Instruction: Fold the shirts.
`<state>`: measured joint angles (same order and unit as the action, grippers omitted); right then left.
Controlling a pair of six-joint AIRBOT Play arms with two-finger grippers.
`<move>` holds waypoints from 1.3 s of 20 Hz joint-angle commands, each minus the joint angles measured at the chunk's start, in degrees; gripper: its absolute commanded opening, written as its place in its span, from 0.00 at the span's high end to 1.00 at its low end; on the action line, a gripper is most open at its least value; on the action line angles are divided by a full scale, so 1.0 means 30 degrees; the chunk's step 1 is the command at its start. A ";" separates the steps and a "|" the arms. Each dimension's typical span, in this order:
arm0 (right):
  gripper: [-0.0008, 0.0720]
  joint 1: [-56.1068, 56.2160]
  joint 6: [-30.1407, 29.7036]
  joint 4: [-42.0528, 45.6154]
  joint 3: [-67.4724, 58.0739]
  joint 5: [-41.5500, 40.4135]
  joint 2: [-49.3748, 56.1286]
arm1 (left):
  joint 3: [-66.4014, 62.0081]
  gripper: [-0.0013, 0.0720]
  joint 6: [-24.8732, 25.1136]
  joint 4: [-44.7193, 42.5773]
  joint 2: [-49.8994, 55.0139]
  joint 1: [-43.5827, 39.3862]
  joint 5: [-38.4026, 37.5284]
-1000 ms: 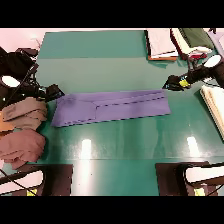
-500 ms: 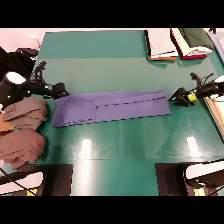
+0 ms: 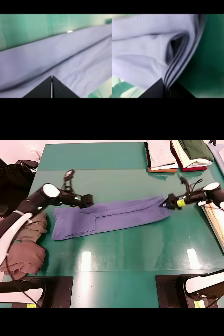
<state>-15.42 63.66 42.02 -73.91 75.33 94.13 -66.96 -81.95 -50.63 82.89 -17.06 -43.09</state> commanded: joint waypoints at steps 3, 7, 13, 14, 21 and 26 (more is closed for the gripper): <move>0.96 0.0641 0.1515 -0.2047 -0.3381 0.1756 -0.3322 | -0.3883 0.95 -0.0211 0.0044 0.4495 -0.2936 0.0095; 0.96 0.2572 0.2200 -0.2135 -0.5217 0.1923 -0.4940 | -0.5960 0.95 -0.0386 0.0153 0.6987 -0.4262 -0.0051; 0.96 0.5989 0.2958 -0.2135 -0.7198 0.1435 -0.5180 | -0.6914 0.95 -0.0692 0.0481 0.7898 -0.4750 0.0044; 0.96 0.6521 0.3009 -0.2135 -0.7337 0.0984 -0.5180 | -0.7031 0.95 -0.0678 0.0466 0.7898 -0.4750 -0.0240; 0.96 1.0032 0.3213 -0.2171 -0.7431 -0.1290 -0.4750 | -0.7941 0.95 -0.1071 -0.1013 0.5850 -0.2047 -0.3293; 0.96 1.5125 0.3067 -0.2543 -0.7439 -0.6040 -0.2492 | -0.7978 0.95 -0.1676 -0.5493 -0.0109 0.2754 -0.4670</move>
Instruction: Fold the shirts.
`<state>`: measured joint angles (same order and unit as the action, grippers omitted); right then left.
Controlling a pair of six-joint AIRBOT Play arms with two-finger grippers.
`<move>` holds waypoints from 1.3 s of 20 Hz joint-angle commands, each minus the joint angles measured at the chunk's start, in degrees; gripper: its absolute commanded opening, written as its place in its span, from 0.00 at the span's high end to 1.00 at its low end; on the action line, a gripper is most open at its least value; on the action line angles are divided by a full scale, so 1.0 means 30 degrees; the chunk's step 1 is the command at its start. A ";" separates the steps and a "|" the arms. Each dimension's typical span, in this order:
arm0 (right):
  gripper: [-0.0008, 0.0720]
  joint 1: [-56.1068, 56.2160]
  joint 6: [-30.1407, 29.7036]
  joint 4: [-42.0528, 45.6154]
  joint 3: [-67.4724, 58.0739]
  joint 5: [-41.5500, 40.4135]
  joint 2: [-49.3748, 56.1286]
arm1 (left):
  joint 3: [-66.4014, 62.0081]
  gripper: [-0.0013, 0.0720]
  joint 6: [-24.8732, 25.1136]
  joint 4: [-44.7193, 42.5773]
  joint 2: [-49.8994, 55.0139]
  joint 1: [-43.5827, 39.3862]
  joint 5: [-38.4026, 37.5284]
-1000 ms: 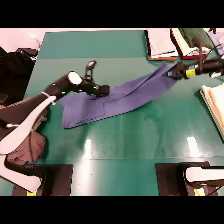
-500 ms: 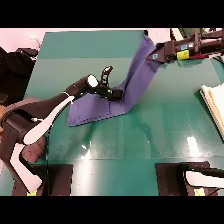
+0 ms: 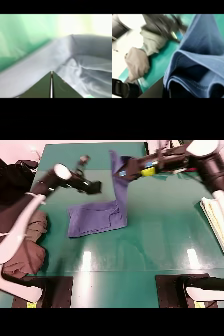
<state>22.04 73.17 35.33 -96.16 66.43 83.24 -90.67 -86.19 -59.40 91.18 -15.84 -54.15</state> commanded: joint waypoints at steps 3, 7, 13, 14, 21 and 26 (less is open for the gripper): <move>0.82 0.6025 -0.1719 -0.1960 -0.1180 -0.7096 0.4160 | -0.0073 0.95 -0.0262 -0.3738 -0.6215 0.4838 -0.1093; 0.40 0.7410 -0.1741 -0.1005 -0.4976 -0.5566 0.7577 | -0.0080 0.95 -0.0138 -0.3752 -0.8065 0.6025 -0.1559; 0.52 0.3767 -0.0612 0.4794 -0.1370 -0.1683 0.4692 | 0.0379 0.95 0.0000 -0.3708 -0.8051 0.4226 -0.1829; 0.52 0.2761 -0.0117 0.5574 0.0248 -0.1596 0.3832 | 0.0452 0.95 0.0313 -0.3701 -0.8051 0.3781 -0.1763; 0.11 -0.4029 0.0444 0.3519 0.8437 -0.1603 0.2645 | 0.0452 0.95 0.0393 -0.3351 -0.8051 0.2492 -0.1617; 0.15 -0.3424 -0.1384 -0.1348 0.8735 -0.1865 0.5530 | 0.0452 0.95 0.0379 -0.3330 -0.8051 0.2492 -0.1661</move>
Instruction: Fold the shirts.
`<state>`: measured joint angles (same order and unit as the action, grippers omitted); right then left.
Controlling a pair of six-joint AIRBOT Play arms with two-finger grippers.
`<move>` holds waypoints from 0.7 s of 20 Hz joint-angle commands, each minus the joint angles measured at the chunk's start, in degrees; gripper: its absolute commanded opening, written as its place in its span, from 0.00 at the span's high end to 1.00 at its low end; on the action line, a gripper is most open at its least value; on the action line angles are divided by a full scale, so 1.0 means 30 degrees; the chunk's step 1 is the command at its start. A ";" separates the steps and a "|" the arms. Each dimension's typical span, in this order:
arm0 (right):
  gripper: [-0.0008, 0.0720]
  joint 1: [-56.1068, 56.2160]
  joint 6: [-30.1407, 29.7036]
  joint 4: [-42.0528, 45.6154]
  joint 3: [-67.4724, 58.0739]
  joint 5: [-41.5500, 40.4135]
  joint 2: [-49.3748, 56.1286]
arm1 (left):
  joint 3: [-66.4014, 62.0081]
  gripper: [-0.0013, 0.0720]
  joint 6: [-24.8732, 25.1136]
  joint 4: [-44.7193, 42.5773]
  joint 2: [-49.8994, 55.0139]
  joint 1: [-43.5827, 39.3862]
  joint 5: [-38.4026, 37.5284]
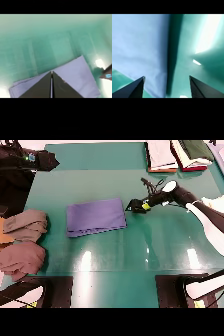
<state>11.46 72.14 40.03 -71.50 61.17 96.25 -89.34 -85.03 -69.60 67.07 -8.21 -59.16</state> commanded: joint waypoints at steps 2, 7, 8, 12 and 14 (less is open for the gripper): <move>0.20 0.1341 -0.1217 -0.3694 -0.0408 -0.0488 0.2295 | 0.0007 0.95 -0.0007 0.0262 -0.0015 -0.0051 0.0066; 0.57 0.4153 -0.1224 -0.4131 -0.4291 -0.1894 0.4714 | 0.0066 0.95 -0.0051 0.1020 -0.0015 -0.0051 0.0051; 0.74 0.4459 -0.1231 -0.3956 -0.4852 -0.2448 0.4860 | 0.0182 0.95 -0.0058 0.1610 -0.0015 -0.0051 0.0073; 0.96 0.3993 -0.1224 -0.1763 -0.6244 -0.2965 0.3956 | 0.1268 0.95 0.0007 0.2637 -0.0015 -0.0627 0.0051; 0.96 0.2703 -0.1144 -0.0153 -0.6003 -0.2601 0.2455 | 0.1727 0.95 0.0095 0.2594 -0.0015 -0.1763 0.0299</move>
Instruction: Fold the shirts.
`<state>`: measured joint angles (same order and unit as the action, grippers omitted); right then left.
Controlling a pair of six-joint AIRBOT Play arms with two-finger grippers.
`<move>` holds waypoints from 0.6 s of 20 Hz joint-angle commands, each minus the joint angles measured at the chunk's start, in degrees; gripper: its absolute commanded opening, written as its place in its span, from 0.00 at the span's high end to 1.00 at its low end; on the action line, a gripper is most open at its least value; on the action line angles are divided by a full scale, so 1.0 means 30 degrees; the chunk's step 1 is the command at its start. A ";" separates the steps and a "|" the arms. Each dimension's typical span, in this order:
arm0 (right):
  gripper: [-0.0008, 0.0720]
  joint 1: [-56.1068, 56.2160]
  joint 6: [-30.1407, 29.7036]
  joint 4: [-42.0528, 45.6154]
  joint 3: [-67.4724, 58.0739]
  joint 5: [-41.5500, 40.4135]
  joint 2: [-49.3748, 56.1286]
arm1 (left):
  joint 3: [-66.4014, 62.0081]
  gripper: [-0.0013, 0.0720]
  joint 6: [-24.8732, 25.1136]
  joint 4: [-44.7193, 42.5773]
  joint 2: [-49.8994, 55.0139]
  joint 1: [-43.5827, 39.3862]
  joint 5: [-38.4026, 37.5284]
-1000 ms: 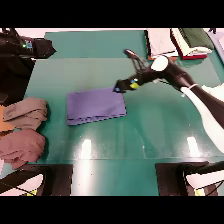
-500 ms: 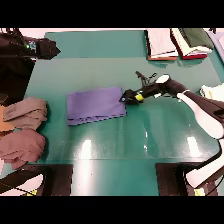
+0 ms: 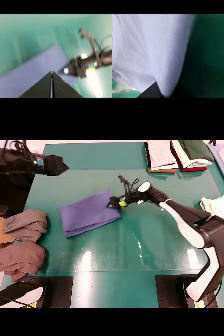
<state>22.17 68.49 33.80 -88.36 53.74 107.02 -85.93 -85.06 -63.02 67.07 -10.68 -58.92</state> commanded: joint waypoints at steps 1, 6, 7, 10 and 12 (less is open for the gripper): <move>0.96 -0.1836 0.0270 0.2688 -0.0044 0.0153 -0.2076 | 0.0707 0.95 0.0277 0.0364 -0.0015 -0.1588 0.0466; 0.96 -0.8429 0.1377 0.6630 0.2521 0.1690 -0.6776 | 0.0729 0.95 0.0372 0.0306 -0.0015 -0.4248 0.2113; 0.96 -1.0112 0.1377 0.7074 0.3031 0.2033 -0.7606 | 0.0729 0.95 0.0364 0.0313 -0.0015 -0.4554 0.2426; 0.96 -1.4914 0.1180 0.7293 0.3861 0.2164 -0.9165 | 0.0729 0.95 0.0342 0.0503 -0.0015 -0.4940 0.3067; 0.96 -1.7770 0.0984 0.7235 0.3847 0.1858 -0.9500 | 0.0729 0.95 0.0299 0.0590 -0.0015 -0.4940 0.3067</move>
<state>-19.33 71.88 53.80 -78.11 59.24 81.76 -83.79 -84.03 -61.78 67.07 -24.49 -51.13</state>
